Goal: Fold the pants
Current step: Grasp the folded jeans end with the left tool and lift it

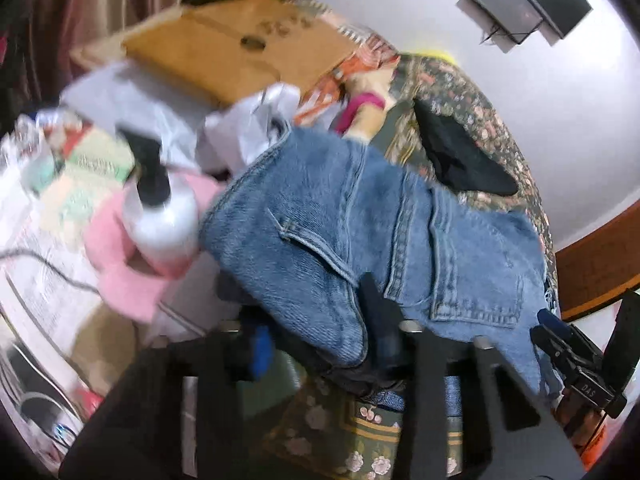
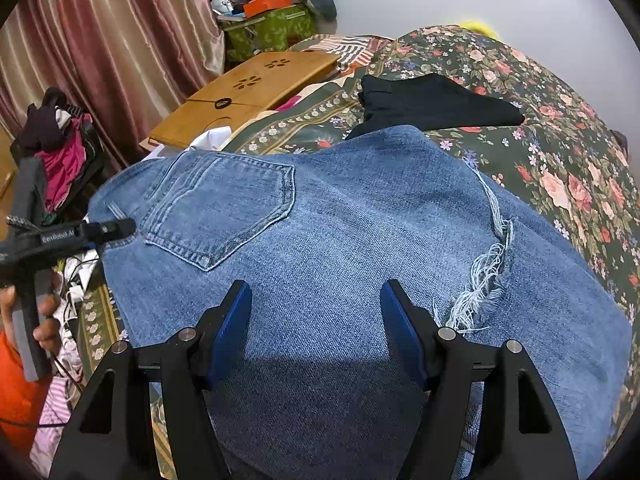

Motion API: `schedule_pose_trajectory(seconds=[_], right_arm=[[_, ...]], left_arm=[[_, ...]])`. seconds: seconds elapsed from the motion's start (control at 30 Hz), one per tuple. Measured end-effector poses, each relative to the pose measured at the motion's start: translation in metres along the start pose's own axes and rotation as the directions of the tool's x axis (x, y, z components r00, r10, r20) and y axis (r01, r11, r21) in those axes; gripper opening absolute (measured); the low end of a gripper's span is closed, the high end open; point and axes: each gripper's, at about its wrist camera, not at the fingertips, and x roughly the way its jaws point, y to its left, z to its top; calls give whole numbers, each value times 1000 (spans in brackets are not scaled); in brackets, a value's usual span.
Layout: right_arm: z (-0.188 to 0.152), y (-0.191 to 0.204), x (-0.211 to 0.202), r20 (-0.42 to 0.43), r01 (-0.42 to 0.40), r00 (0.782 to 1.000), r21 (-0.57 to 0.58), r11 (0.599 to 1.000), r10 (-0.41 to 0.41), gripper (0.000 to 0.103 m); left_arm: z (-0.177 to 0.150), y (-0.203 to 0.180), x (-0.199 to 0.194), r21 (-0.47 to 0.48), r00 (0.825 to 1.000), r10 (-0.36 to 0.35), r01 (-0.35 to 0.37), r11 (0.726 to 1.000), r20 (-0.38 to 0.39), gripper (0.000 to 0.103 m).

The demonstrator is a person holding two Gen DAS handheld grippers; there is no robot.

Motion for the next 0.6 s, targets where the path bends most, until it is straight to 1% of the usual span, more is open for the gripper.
schedule_pose_trajectory(seconds=[0.03, 0.07, 0.1, 0.13, 0.23, 0.4, 0.47, 0.57, 0.6], right_arm=[[0, 0, -1, 1, -1, 1000, 2, 1000, 1, 65], [0, 0, -1, 1, -2, 1000, 3, 1000, 2, 65], [1, -1, -3, 5, -3, 1000, 8, 1000, 3, 65], [0, -2, -4, 8, -7, 1000, 15, 1000, 7, 64], [-2, -6, -11, 11, -20, 1000, 37, 999, 20, 64], [-9, -15, -38, 70, -10, 998, 54, 998, 6, 64], [-13, -24, -52, 96, 3, 995, 73, 997, -10, 64], [-20, -42, -76, 137, 25, 990, 111, 994, -40, 64], [-24, -50, -85, 151, 36, 987, 125, 991, -55, 64]], left_arm=[[3, -3, -4, 10, 1000, -7, 7, 1000, 14, 28], [5, -8, -8, 28, 1000, -1, 0, 1000, 28, 26], [6, -16, -13, 60, 999, 18, -21, 998, 44, 25], [8, -28, -19, 110, 996, 52, -59, 992, 70, 24], [13, -49, -29, 185, 988, 98, -119, 975, 120, 23], [22, -75, -55, 240, 979, 81, -125, 963, 185, 22], [23, -92, -68, 286, 971, 72, -138, 948, 229, 21], [23, -126, -87, 357, 954, 61, -169, 919, 295, 21], [22, -135, -92, 372, 950, 52, -170, 912, 307, 21]])
